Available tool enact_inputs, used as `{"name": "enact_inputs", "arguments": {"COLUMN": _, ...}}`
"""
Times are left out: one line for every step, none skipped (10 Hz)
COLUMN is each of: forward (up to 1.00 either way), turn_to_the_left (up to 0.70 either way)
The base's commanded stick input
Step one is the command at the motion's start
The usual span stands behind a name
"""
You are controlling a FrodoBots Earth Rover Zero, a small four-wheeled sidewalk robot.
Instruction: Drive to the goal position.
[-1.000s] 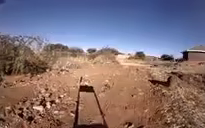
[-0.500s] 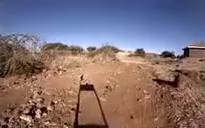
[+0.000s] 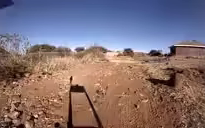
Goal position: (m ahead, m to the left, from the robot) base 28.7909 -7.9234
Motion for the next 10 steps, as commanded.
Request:
{"name": "enact_inputs", "arguments": {"forward": 0.5, "turn_to_the_left": 0.0}}
{"name": "enact_inputs", "arguments": {"forward": 0.5, "turn_to_the_left": -0.14}}
{"name": "enact_inputs", "arguments": {"forward": 0.5, "turn_to_the_left": -0.45}}
{"name": "enact_inputs", "arguments": {"forward": 0.5, "turn_to_the_left": -0.23}}
{"name": "enact_inputs", "arguments": {"forward": 0.5, "turn_to_the_left": 0.0}}
{"name": "enact_inputs", "arguments": {"forward": 0.5, "turn_to_the_left": 0.0}}
{"name": "enact_inputs", "arguments": {"forward": 0.5, "turn_to_the_left": 0.0}}
{"name": "enact_inputs", "arguments": {"forward": 0.5, "turn_to_the_left": 0.0}}
{"name": "enact_inputs", "arguments": {"forward": 0.5, "turn_to_the_left": 0.0}}
{"name": "enact_inputs", "arguments": {"forward": 0.5, "turn_to_the_left": 0.0}}
